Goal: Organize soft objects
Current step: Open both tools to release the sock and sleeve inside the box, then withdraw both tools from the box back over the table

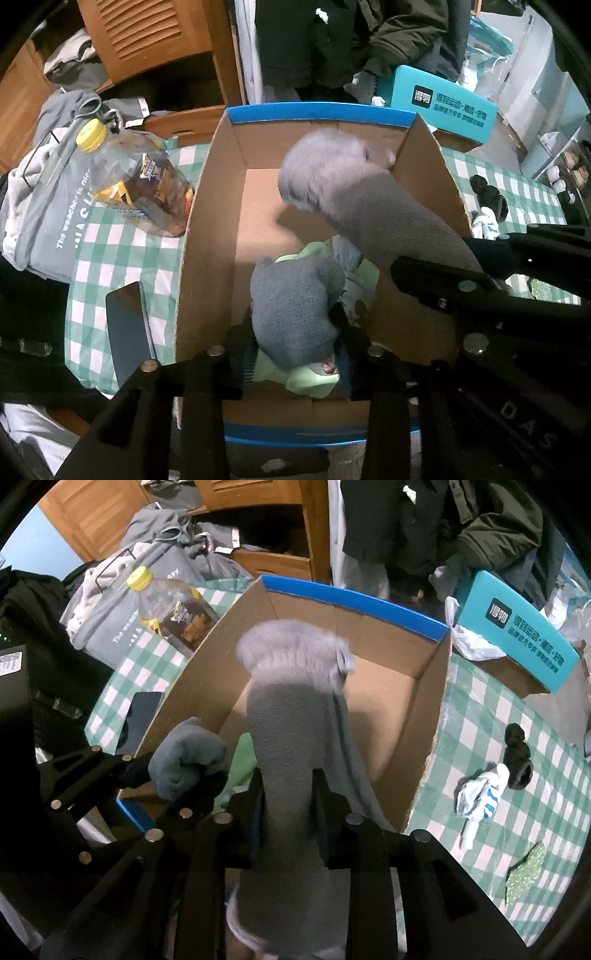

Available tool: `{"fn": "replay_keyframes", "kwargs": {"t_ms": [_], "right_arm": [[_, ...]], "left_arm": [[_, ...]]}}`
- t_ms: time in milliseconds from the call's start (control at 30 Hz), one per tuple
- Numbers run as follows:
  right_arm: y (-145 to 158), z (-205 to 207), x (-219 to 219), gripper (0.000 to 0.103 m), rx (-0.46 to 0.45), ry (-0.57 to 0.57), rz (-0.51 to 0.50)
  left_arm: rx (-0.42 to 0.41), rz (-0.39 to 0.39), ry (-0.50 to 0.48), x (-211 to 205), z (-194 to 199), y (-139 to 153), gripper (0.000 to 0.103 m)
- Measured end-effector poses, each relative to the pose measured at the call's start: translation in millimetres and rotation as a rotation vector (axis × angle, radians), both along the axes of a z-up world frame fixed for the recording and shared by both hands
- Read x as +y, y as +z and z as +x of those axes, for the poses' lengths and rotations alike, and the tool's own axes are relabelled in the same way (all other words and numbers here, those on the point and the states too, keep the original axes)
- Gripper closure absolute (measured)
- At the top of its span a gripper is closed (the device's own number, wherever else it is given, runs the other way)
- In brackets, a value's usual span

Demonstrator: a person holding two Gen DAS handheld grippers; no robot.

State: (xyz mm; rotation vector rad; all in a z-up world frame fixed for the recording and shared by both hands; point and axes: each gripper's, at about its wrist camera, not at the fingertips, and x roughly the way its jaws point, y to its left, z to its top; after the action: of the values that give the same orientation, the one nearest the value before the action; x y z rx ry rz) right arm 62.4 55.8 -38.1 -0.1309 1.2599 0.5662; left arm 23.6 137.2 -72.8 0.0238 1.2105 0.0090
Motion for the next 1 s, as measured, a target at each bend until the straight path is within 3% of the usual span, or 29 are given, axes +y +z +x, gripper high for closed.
{"fn": "replay_keyframes", "kwargs": {"t_ms": [67, 133, 167, 400, 767, 1000], "right_arm": [[0.2, 0.2, 0.0, 0.065, -0.001, -0.002, 0.006], [1.4, 1.4, -2.4, 0.051, 0.001, -0.012, 0.018], [2.6, 1.7, -3.8, 0.048, -0.005, -0.018, 0.02], [11.7, 3.4, -18.0, 0.046, -0.023, -0.057, 0.023], [21.9, -0.1, -42.9, 0.037, -0.046, -0.102, 0.005], [25.5, -2.5, -67.5, 0.037, -0.05, -0.138, 0.003]], "left_arm": [[-0.004, 0.005, 0.002, 0.5, 0.0, 0.5, 0.047], [-0.012, 0.009, 0.009, 2.2, -0.9, 2.3, 0.04], [-0.015, 0.011, 0.014, 3.3, -1.4, 3.4, 0.038], [-0.03, 0.009, 0.038, 6.7, -1.2, 9.9, 0.034], [-0.054, 0.005, 0.01, -10.2, -1.3, 21.5, 0.027], [-0.068, 0.015, -0.026, -31.9, 1.7, 28.4, 0.027]]}}
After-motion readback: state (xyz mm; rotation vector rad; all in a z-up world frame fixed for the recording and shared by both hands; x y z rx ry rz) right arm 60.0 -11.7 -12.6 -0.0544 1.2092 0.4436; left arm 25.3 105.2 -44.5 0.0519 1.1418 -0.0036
